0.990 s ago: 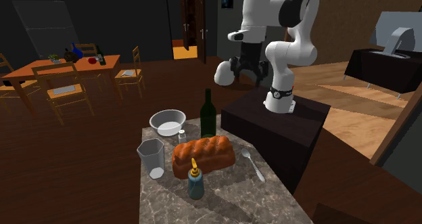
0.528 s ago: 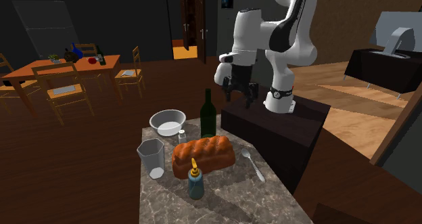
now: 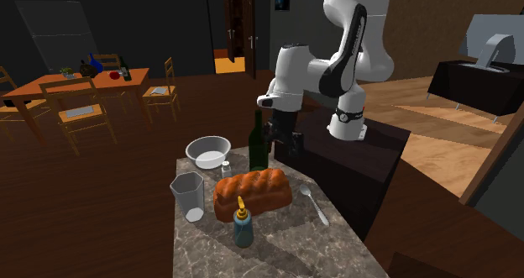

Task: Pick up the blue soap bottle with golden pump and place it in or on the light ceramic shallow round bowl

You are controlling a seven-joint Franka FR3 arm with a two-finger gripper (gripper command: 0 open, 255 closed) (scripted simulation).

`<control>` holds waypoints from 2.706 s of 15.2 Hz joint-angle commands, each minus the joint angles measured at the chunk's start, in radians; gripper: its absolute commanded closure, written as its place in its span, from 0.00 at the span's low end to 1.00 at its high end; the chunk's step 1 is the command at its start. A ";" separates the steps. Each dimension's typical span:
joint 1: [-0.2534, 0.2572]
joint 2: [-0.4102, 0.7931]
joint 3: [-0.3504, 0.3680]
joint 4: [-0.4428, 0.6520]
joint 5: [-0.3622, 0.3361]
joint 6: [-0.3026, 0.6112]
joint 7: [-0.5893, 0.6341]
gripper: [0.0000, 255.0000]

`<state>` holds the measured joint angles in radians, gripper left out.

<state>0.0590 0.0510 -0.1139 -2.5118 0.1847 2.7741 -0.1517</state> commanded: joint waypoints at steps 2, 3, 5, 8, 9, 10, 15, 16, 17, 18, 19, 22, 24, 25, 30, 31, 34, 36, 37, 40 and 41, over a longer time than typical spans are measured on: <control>-0.010 0.131 0.022 0.065 0.094 0.094 -0.057 0.00; -0.020 0.174 0.036 0.092 0.124 0.118 -0.076 0.00; -0.046 0.258 0.067 0.151 0.172 0.161 -0.107 0.00; -0.087 0.381 0.113 0.248 0.218 0.217 -0.137 0.00; -0.099 0.421 0.125 0.283 0.228 0.232 -0.142 0.00; -0.110 0.461 0.137 0.319 0.235 0.246 -0.146 0.00; -0.131 0.572 0.160 0.417 0.244 0.281 -0.151 0.00; -0.133 0.588 0.163 0.428 0.244 0.286 -0.152 0.00; -0.134 0.603 0.165 0.439 0.244 0.290 -0.153 0.00; -0.135 0.619 0.167 0.451 0.244 0.295 -0.154 0.00; -0.136 0.634 0.169 0.463 0.244 0.299 -0.154 0.00; -0.138 0.659 0.172 0.481 0.243 0.305 -0.155 0.00; -0.138 0.659 0.172 0.481 0.243 0.305 -0.155 0.00; -0.138 0.659 0.172 0.481 0.243 0.305 -0.155 0.00; -0.138 0.659 0.172 0.481 0.243 0.305 -0.155 1.00; -0.138 0.659 0.172 0.481 0.243 0.305 -0.155 1.00; -0.138 0.659 0.172 0.481 0.243 0.305 -0.155 1.00; -0.138 0.659 0.172 0.481 0.243 0.305 -0.155 1.00; -0.138 0.658 0.172 0.481 0.243 0.305 -0.155 1.00; -0.129 0.632 0.161 0.470 0.242 0.289 -0.149 1.00; -0.125 0.619 0.156 0.465 0.240 0.280 -0.145 1.00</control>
<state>-0.0689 0.6820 0.0463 -2.0415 0.4260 3.0611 -0.2995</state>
